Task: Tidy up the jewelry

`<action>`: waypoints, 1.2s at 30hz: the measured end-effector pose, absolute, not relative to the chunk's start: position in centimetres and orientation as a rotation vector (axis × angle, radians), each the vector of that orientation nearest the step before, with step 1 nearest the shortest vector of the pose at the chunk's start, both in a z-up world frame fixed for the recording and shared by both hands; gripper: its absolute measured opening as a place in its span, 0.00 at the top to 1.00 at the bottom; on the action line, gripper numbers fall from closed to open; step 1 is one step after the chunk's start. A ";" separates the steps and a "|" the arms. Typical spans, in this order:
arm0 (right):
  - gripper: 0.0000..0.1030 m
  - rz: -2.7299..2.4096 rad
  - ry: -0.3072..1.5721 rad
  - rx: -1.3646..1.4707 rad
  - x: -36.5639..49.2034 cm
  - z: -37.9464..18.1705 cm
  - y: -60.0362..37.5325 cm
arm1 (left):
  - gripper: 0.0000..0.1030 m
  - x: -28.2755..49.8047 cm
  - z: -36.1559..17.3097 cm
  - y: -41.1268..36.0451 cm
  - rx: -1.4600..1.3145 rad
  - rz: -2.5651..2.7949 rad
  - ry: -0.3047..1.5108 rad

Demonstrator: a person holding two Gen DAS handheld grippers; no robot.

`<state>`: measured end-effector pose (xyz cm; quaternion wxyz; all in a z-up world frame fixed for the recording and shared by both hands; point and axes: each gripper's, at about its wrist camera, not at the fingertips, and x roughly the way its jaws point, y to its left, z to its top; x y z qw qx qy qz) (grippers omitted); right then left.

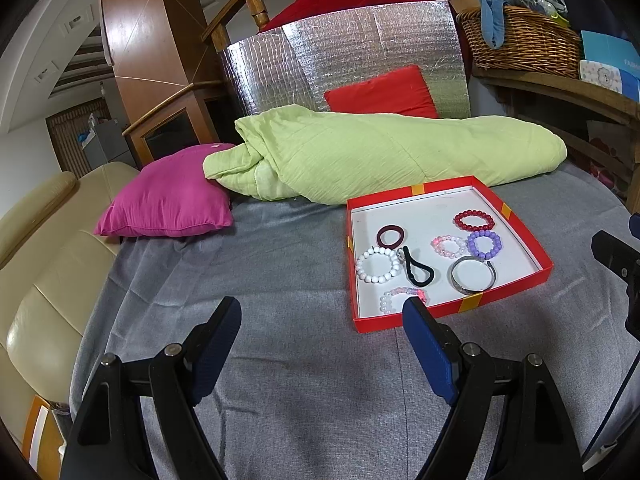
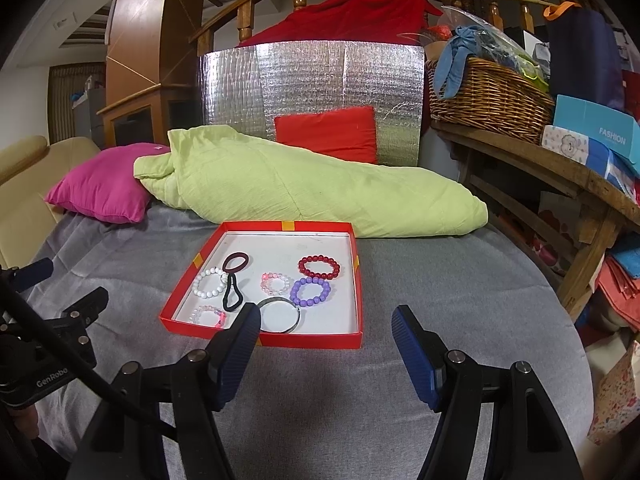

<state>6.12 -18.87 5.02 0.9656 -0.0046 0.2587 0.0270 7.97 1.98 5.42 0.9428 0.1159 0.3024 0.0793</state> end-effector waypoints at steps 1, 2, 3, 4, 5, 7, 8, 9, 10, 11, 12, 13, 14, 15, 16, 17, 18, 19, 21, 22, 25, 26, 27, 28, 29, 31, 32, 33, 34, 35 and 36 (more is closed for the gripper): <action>0.30 0.055 0.524 -0.008 6.1 5.0 -18.8 | 0.19 8.0 5.4 2.0 0.237 0.161 0.617; 0.30 0.056 0.525 -0.006 6.2 5.0 -18.8 | 0.19 8.0 5.4 2.0 0.237 0.161 0.617; 0.30 0.057 0.527 -0.003 6.2 5.0 -18.7 | 0.19 7.9 5.5 2.0 0.237 0.161 0.616; 0.30 0.058 0.528 -0.002 6.2 5.0 -18.7 | 0.19 7.9 5.5 2.0 0.238 0.161 0.615; 0.30 0.059 0.529 -0.001 6.2 5.0 -18.6 | 0.19 7.9 5.5 2.1 0.236 0.161 0.615; 0.30 0.059 0.529 -0.002 6.2 5.0 -18.4 | 0.19 7.8 5.6 2.2 0.232 0.164 0.615; 0.30 0.059 0.529 -0.002 6.2 5.0 -18.4 | 0.19 7.8 5.6 2.3 0.230 0.165 0.614; 0.30 0.060 0.530 -0.001 6.2 5.0 -18.4 | 0.19 7.8 5.6 2.4 0.228 0.164 0.614; 0.30 0.061 0.531 0.000 6.2 4.9 -18.3 | 0.19 7.8 5.6 2.4 0.227 0.163 0.613; 0.30 0.063 0.533 0.000 6.2 4.9 -18.1 | 0.19 7.8 5.7 2.5 0.227 0.164 0.612; 0.30 0.065 0.533 -0.002 6.3 4.9 -17.9 | 0.19 7.7 5.7 2.6 0.227 0.164 0.610; 0.30 0.066 0.534 -0.004 6.3 4.9 -17.8 | 0.19 7.7 5.8 2.6 0.226 0.163 0.609; 0.30 0.068 0.534 -0.006 6.3 4.9 -17.6 | 0.19 7.7 5.8 2.6 0.226 0.163 0.608; 0.30 0.068 0.533 -0.009 6.3 4.9 -17.5 | 0.19 7.6 5.8 2.7 0.226 0.166 0.607; 0.30 0.068 0.533 -0.012 6.3 4.9 -17.4 | 0.19 7.6 5.8 2.8 0.225 0.166 0.607; 0.30 0.069 0.533 -0.014 6.3 4.9 -17.3 | 0.19 7.6 5.8 2.8 0.224 0.167 0.607; 0.30 0.070 0.533 -0.014 6.3 4.8 -17.2 | 0.19 7.6 5.8 2.8 0.223 0.169 0.607; 0.30 0.071 0.533 -0.015 6.3 4.8 -17.2 | 0.19 7.6 5.8 2.9 0.223 0.171 0.606; 0.30 0.071 0.534 -0.015 6.4 4.8 -17.2 | 0.19 7.6 5.8 3.0 0.221 0.173 0.606; 0.30 0.072 0.535 -0.015 6.4 4.8 -17.2 | 0.19 7.6 5.8 3.0 0.222 0.175 0.606; 0.30 0.073 0.534 -0.015 6.4 4.8 -17.2 | 0.19 7.6 5.8 3.0 0.222 0.179 0.607; 0.30 0.073 0.533 -0.015 6.4 4.8 -17.3 | 0.19 7.6 5.8 2.9 0.223 0.179 0.607; 0.30 0.072 0.532 -0.014 6.3 4.8 -17.4 | 0.19 7.6 5.8 2.9 0.226 0.181 0.607; 0.30 0.071 0.531 -0.013 6.3 4.8 -17.5 | 0.19 7.7 5.8 2.7 0.230 0.182 0.607; 0.30 0.070 0.532 -0.012 6.3 4.8 -17.6 | 0.19 7.7 5.7 2.6 0.231 0.181 0.607; 0.30 0.069 0.533 -0.003 6.3 4.8 -18.0 | 0.19 7.7 5.7 2.5 0.235 0.181 0.606; 0.30 0.068 0.532 0.002 6.4 4.8 -18.2 | 0.19 7.7 5.6 2.3 0.239 0.180 0.605; 0.30 0.066 0.532 0.007 6.4 4.8 -18.4 | 0.19 7.7 5.6 2.3 0.238 0.176 0.602; 0.30 0.064 0.533 0.011 6.5 4.7 -18.6 | 0.19 7.7 5.6 2.2 0.232 0.170 0.598; 0.30 0.059 0.537 0.012 6.6 4.6 -18.9 | 0.19 7.8 5.5 2.3 0.212 0.157 0.598; 0.30 0.055 0.538 0.013 6.7 4.5 -19.1 | 0.19 7.9 5.4 2.5 0.194 0.146 0.602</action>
